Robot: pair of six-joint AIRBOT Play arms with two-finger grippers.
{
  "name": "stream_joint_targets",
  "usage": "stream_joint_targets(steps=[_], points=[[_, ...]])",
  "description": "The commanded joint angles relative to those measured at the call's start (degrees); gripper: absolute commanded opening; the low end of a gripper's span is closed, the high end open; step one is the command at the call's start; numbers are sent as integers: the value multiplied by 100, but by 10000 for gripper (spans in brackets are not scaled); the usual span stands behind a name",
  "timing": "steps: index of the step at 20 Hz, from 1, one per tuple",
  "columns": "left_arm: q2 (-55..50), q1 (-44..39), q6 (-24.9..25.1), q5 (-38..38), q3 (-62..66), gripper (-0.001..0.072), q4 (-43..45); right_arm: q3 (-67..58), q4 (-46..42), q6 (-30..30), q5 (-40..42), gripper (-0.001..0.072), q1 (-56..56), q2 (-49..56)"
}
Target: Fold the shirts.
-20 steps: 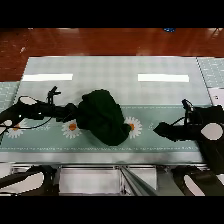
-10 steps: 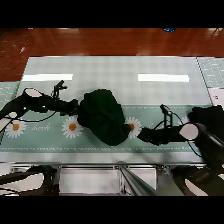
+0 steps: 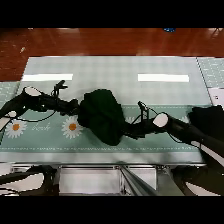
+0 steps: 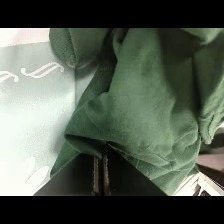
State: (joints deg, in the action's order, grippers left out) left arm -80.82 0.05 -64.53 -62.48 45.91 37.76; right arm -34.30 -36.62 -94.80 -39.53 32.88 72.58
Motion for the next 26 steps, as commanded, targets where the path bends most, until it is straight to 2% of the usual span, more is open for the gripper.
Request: stream_joint_targets(steps=[1,2,3,4,5,8,10,12,13,17,19,23,26], points=[[-4,7,2,-15,7,19,2,-592,160,177,96,286,85,743],[-4,11,2,-15,9,19,2,-745,162,367,-4,104,85,861],[4,57,33,-31,11,20,2,-901,155,682,-197,22,83,892],[42,164,192,-111,35,19,2,-1115,33,960,-564,22,20,855],[125,332,234,-197,81,19,-2,-1386,-358,916,-968,21,-111,745],[605,1084,229,-601,527,19,-297,-2417,-1910,190,-1661,21,-717,109],[1069,1620,120,-638,885,19,-1176,-3283,-2555,-83,-1862,21,-1213,-407],[1517,1974,83,-494,1316,19,-2328,-4218,-2715,-136,-1939,21,-1626,-804],[1703,2061,81,-466,1633,19,-2632,-4730,-2782,-131,-2035,21,-1781,-962],[2221,2267,-289,-688,3239,19,-2218,-6393,-3786,-107,-2710,21,-1921,-1663],[2487,2430,-525,-813,4074,19,-1886,-6813,-4186,-59,-3141,21,-1919,-2122],[3001,2640,-544,-1379,5512,19,-1801,-6889,-4485,33,-3866,21,-1919,-3091],[3412,2634,-544,-1384,6133,19,-1801,-6889,-4496,37,-3978,21,-1919,-3576]])
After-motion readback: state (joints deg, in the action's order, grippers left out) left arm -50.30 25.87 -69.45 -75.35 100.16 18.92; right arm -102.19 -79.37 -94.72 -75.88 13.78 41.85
